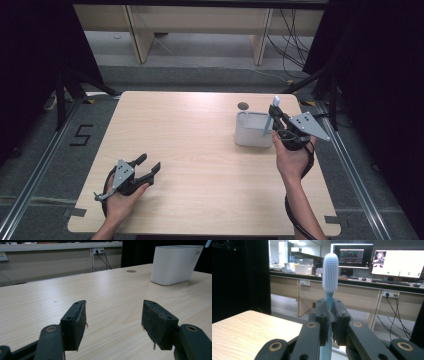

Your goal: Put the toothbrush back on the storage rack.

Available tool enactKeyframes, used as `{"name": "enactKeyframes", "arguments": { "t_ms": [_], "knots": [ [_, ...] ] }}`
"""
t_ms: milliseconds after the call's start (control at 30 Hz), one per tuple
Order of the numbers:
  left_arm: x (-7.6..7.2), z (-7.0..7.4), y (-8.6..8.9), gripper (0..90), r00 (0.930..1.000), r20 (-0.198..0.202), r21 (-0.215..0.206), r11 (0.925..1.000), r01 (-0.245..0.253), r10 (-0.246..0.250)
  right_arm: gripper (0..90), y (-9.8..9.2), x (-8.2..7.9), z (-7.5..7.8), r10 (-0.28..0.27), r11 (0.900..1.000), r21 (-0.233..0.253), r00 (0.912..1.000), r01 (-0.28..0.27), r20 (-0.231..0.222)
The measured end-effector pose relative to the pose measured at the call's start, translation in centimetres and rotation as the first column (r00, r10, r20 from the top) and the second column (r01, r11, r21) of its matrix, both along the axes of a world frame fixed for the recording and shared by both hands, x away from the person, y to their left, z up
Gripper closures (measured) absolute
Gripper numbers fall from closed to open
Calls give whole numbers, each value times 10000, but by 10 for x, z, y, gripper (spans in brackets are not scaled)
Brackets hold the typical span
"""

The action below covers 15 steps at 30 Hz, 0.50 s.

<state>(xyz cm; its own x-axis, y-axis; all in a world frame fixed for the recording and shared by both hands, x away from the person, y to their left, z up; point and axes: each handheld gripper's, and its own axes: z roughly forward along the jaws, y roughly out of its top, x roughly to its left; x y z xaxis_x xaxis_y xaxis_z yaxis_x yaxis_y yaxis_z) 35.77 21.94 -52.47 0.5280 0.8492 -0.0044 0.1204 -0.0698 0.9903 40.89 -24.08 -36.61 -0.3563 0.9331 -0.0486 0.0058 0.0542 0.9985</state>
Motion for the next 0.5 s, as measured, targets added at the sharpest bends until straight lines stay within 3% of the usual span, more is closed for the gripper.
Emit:
{"name": "enactKeyframes", "arguments": {
  "t_ms": [200, 300, 500],
  "knots": [
    [0, 0, 0, 361, 10000, -7, -17, 10000, -9, 9, 850, -3, 2, 4, -89, 9999, 67, 9999, 90, -75],
    [-2, 1, 1, 361, 9998, -192, 98, 9999, -87, 89, 849, -5, 3, 4, -136, 9999, 39, 9999, 136, 38],
    [0, 0, 0, 362, 10000, -10, -15, 10000, 0, 0, 850, -7, 6, 5, -247, 9997, 17, 9996, 247, 98]
  ]
}}
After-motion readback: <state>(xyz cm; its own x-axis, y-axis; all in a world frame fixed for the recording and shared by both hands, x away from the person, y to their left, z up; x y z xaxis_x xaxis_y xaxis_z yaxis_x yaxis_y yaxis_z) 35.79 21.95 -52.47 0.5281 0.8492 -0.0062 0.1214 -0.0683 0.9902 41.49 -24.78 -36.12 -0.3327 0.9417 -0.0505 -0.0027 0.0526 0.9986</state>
